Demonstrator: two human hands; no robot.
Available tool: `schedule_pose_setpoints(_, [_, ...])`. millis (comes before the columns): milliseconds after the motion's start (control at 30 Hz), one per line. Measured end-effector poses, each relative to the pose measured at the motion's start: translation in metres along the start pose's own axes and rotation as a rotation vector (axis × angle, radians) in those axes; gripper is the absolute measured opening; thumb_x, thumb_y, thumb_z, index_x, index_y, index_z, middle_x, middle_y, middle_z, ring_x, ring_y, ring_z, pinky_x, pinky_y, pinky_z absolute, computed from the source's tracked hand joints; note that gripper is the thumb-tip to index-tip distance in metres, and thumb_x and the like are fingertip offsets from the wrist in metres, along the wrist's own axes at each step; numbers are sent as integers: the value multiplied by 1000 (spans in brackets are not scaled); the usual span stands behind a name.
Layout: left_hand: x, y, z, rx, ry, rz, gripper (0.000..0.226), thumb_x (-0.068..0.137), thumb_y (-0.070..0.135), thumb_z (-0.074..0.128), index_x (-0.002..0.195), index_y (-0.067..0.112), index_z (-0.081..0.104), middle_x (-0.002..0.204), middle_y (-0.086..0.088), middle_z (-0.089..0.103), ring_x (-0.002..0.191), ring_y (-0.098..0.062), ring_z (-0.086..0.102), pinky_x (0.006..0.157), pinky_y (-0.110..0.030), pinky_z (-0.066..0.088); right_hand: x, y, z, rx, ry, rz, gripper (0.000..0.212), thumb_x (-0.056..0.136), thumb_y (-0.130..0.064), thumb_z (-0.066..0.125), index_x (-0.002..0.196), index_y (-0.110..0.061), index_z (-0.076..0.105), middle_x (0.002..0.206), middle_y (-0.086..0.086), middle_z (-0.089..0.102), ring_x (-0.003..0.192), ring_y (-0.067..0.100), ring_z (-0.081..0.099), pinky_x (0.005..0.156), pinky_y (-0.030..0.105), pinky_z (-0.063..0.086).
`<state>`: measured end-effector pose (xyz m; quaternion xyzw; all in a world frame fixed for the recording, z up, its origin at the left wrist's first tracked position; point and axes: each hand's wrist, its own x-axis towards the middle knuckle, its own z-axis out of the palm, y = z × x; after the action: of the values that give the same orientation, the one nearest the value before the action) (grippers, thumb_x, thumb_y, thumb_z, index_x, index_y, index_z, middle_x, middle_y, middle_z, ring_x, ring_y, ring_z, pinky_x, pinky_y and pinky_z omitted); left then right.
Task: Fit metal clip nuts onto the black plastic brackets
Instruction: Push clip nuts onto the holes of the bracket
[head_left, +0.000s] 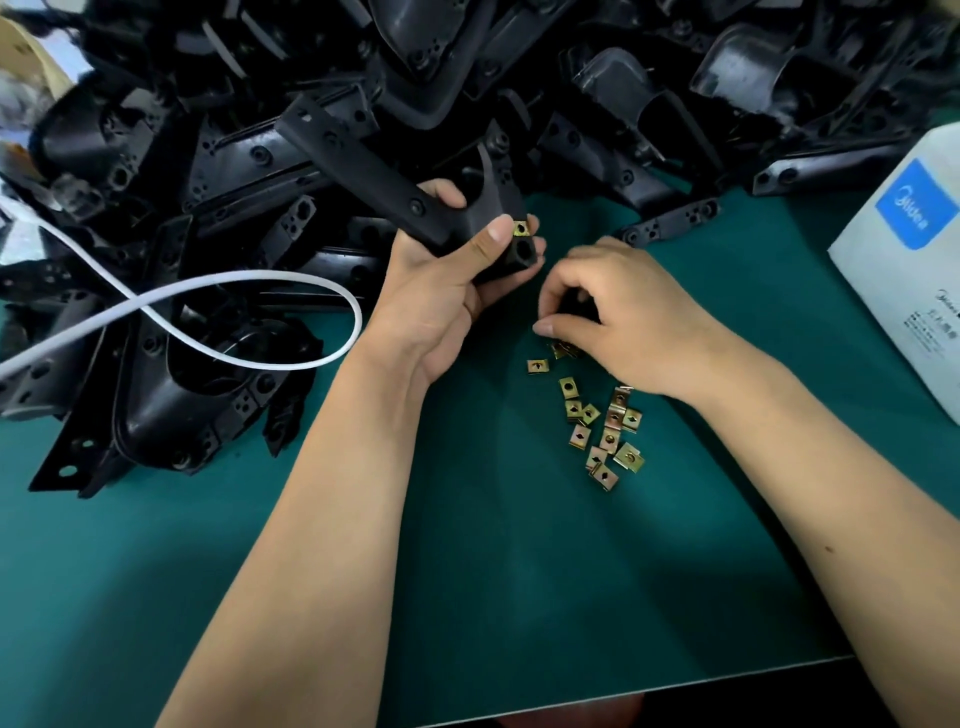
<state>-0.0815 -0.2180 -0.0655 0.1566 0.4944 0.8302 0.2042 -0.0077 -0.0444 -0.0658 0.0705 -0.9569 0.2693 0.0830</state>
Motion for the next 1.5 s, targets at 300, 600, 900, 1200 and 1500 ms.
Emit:
schedule_pose_setpoints(300, [-4,4,2,-109,-67,-66,20,103,-1,52,104,19,48,103,-16,76,94,-27,75,84,-35,60,2,1,-1,0,-66,38,7,92,-31,76,95,-25,74,98,-2,56,99,15,47,86,34,40])
schedule_pose_setpoints(600, [-5,5,0,23,49,-141,10,96,21,69,88,26,70,89,-1,76,81,-19,74,73,-34,61,3,6,-7,794,317,228,13,100,-12,66,95,-17,77,74,-1,72,66,10,61,61,23,51])
schedule_pose_setpoints(900, [-5,7,-4,123,-34,-155,25,90,9,74,75,21,57,99,-12,72,89,-26,71,74,-39,61,2,-1,-2,956,294,149,26,95,1,67,103,-21,78,85,0,76,78,13,68,72,24,56])
schedule_pose_setpoints(1200, [-3,6,-6,124,-61,-165,29,86,14,76,65,24,57,85,-1,71,78,-17,69,68,-33,58,1,-4,-7,990,346,159,7,97,-8,68,96,-10,75,81,6,76,70,17,66,62,25,53])
schedule_pose_setpoints(1500, [-3,5,-6,121,-53,-158,27,85,12,76,69,21,57,84,-2,69,80,-19,69,73,-37,60,2,-7,-3,992,326,232,19,104,-12,59,89,-7,70,69,1,70,62,13,59,55,22,47])
